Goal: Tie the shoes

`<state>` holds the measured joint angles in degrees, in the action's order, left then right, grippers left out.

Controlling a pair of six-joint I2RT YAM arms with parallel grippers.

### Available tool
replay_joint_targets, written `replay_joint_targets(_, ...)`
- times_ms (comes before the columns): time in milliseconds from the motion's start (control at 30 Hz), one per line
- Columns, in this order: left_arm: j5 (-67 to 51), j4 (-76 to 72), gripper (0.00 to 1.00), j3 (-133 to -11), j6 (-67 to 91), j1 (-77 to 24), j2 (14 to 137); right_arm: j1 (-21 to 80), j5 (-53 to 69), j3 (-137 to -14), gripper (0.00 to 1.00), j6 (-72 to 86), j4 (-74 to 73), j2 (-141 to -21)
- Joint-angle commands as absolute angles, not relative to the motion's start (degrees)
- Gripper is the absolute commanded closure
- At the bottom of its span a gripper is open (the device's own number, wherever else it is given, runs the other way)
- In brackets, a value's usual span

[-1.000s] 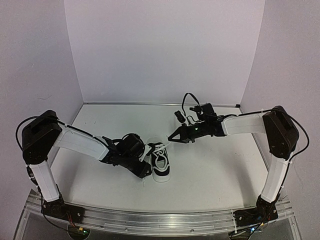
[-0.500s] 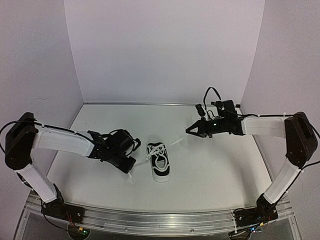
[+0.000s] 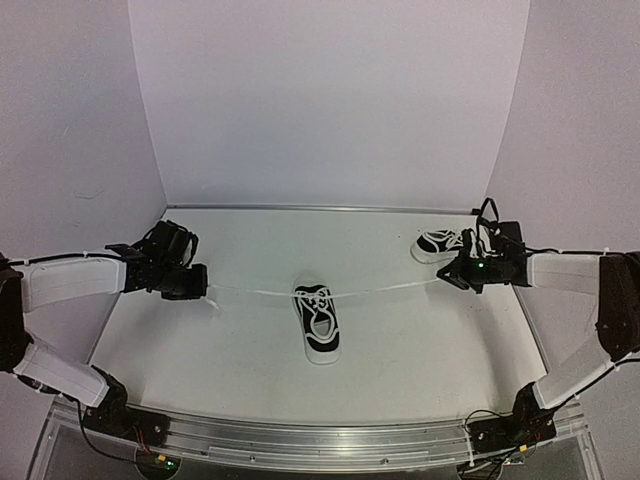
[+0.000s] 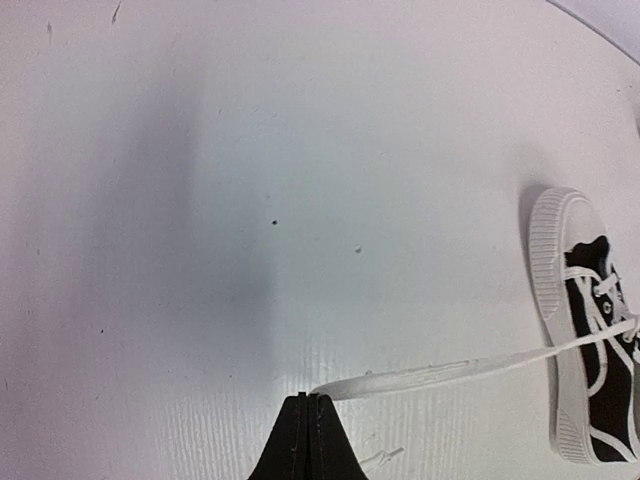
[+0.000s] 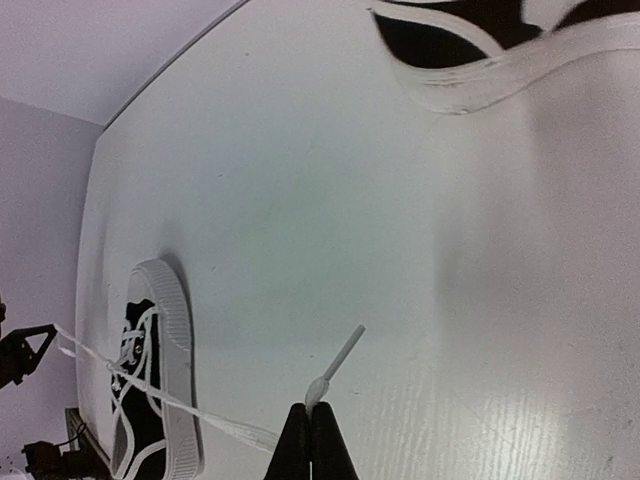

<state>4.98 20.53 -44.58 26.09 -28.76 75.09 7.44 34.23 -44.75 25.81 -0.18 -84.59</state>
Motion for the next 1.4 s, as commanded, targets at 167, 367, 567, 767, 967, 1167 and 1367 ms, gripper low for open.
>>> replay_joint_targets(167,3.9,19.5,1.0,-38.5,32.7,-22.6,79.9,6.1,17.0,-40.4,1.0,27.5,-5.9,-82.5)
replay_joint_targets(367,3.2,18.3,1.0,-36.9,33.6,-18.5,81.8,5.7,13.5,-39.2,1.0,29.2,-4.9,-85.5)
replay_joint_targets(567,0.8,18.6,1.0,-38.4,33.0,-16.5,80.2,2.7,14.2,-38.2,1.0,28.8,-4.0,-83.0)
replay_joint_targets(767,-9.3,18.7,1.0,-47.3,21.0,-28.6,91.9,2.9,36.5,-38.1,1.0,23.9,4.6,-91.0)
replay_joint_targets(967,-9.8,18.1,0.87,-48.5,21.4,-29.0,95.3,4.0,39.6,-38.9,0.68,19.4,2.9,-93.8)
replay_joint_targets(1167,-4.6,18.8,0.31,-51.0,18.0,-29.1,89.1,4.1,38.2,-40.5,0.38,18.6,1.7,-88.0)
replay_joint_targets(1367,3.2,17.9,0.01,-55.4,10.4,-32.1,82.5,6.5,38.0,-47.4,0.2,16.8,1.6,-79.3)
